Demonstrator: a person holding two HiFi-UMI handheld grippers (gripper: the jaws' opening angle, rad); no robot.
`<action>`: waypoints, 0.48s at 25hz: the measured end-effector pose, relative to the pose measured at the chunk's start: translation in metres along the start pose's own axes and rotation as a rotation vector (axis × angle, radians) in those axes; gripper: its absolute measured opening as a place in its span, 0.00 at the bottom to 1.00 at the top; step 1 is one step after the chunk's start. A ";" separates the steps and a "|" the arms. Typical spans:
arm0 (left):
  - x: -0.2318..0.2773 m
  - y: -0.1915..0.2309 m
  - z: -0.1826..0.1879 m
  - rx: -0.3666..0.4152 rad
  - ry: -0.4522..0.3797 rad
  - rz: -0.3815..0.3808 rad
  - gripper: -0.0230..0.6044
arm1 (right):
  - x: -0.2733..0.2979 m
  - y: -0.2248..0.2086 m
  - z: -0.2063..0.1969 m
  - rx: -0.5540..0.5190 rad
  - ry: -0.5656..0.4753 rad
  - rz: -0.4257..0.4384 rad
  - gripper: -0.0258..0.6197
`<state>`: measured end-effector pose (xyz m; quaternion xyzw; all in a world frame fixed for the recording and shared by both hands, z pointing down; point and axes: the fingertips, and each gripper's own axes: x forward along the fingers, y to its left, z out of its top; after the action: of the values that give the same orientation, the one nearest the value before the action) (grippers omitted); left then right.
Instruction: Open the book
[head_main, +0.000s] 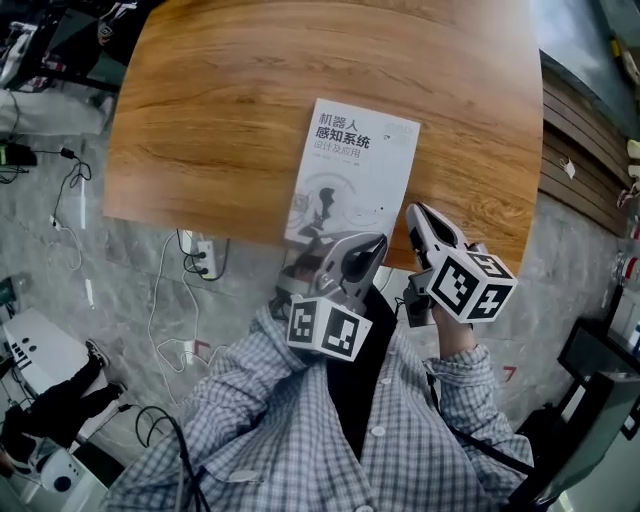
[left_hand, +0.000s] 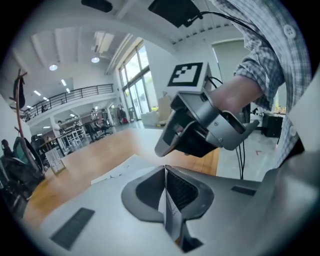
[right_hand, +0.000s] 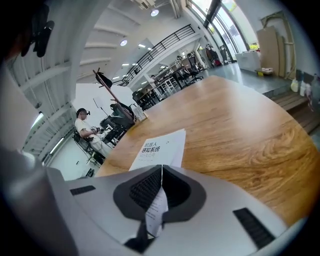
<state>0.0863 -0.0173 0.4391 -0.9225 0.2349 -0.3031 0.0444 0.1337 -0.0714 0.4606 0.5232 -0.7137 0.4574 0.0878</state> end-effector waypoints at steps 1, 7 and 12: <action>-0.003 0.003 0.002 -0.014 -0.009 0.006 0.06 | 0.000 -0.001 -0.004 0.001 0.005 -0.003 0.08; -0.019 0.026 0.015 -0.128 -0.070 0.058 0.06 | 0.016 0.007 -0.038 0.022 0.075 0.014 0.08; -0.037 0.052 0.021 -0.215 -0.117 0.118 0.06 | 0.033 0.016 -0.064 0.008 0.159 0.019 0.08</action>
<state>0.0514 -0.0481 0.3907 -0.9225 0.3171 -0.2188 -0.0233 0.0838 -0.0449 0.5078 0.4788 -0.7075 0.5012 0.1379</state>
